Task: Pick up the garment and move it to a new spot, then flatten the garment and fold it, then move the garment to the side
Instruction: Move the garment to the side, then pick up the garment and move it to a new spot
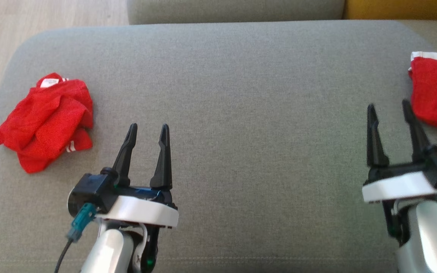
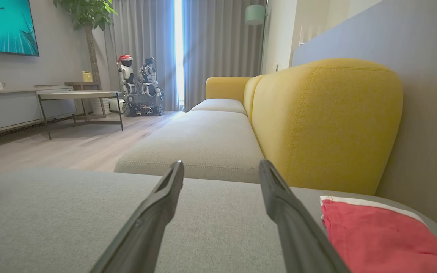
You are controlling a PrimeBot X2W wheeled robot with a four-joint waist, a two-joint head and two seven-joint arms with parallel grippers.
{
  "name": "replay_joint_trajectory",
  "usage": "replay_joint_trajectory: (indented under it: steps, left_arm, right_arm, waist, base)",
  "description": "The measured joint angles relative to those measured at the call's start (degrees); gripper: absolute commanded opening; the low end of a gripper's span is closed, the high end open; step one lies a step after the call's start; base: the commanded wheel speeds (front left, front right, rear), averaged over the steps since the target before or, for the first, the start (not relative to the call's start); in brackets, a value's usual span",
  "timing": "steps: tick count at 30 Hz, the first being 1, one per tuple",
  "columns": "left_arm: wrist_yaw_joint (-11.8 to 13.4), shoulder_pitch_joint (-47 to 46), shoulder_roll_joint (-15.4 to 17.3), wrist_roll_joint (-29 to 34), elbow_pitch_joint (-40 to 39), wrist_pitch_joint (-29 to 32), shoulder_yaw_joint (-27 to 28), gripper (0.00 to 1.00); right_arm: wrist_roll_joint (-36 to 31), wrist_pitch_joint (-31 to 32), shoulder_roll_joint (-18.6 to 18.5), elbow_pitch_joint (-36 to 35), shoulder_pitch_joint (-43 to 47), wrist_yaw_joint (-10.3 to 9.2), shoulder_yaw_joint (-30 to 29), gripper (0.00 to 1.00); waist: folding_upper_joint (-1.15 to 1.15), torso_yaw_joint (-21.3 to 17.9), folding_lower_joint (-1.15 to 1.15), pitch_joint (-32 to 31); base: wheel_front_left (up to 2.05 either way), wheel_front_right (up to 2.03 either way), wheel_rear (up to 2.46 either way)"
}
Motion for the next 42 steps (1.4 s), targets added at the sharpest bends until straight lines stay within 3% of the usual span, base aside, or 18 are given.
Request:
replay_joint_trajectory:
  steps: [11, 42]
  left_arm:
    - [0.0, 0.8, 0.0, 0.0, 0.4, 0.0, 0.2, 1.00]
    - [0.2, 0.8, 0.0, 0.0, 0.7, 0.0, 0.0, 1.00]
  right_arm:
    - [-1.4, -0.2, 2.3, -4.3, 3.9, 0.00, -1.5, 1.00]
    - [-1.8, -0.2, 3.5, -4.6, 5.2, 0.00, -1.6, 1.00]
  waist:
    - [0.00, -0.6, 0.00, -0.7]
    - [0.00, -0.7, 0.00, -0.9]
  base:
    - [0.00, 0.00, 0.00]
    - [0.00, 0.00, 0.00]
